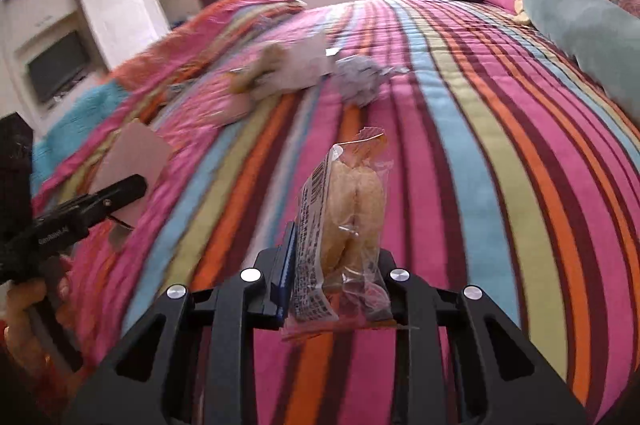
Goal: Collect trash
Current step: 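Grasp pink SiXiN cotton pad box with left tool while right tool grasps bread bag, drop both in basket, then grasp pink plush bunny with left tool while right tool grasps crumpled white paper, drop both in basket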
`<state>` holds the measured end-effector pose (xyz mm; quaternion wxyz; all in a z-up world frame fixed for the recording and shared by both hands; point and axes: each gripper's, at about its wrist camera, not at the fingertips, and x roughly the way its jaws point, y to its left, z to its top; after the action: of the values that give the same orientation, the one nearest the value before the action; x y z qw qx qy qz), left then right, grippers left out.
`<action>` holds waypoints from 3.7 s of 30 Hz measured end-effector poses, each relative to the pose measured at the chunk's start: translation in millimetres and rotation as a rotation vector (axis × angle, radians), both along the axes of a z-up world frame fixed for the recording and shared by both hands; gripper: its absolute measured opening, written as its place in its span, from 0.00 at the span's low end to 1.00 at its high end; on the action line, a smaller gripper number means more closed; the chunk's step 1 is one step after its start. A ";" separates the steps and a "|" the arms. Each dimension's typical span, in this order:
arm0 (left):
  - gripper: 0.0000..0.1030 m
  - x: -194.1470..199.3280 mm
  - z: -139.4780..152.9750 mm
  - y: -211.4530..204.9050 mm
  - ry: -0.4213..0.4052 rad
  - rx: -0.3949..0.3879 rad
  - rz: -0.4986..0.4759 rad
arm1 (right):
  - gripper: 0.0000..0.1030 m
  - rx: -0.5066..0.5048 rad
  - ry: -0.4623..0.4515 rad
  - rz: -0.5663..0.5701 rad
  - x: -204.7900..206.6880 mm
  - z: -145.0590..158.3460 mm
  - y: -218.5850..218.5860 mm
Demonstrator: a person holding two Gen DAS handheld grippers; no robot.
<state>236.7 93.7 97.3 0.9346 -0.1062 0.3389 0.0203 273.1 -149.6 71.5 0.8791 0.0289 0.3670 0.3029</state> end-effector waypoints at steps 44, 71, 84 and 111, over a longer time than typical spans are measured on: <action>0.63 -243.0 -239.6 -130.6 0.659 0.016 -0.321 | 0.25 -0.242 0.585 0.183 -246.9 -203.0 -6.2; 0.83 -241.4 -245.2 -125.3 0.673 0.049 -0.299 | 0.78 -0.306 0.599 0.142 -250.3 -210.0 -11.5; 0.83 -228.2 -230.8 -106.6 0.600 -0.008 -0.233 | 0.78 -0.332 0.414 0.081 -243.7 -178.3 -8.8; 0.83 142.0 -19.3 71.1 0.060 0.148 0.078 | 0.86 -0.106 -0.171 -0.178 108.0 30.3 43.5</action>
<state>378.7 164.8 78.0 0.9278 -0.0496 0.3600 0.0850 381.1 -106.1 101.8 0.9308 -0.0111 0.3023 0.2053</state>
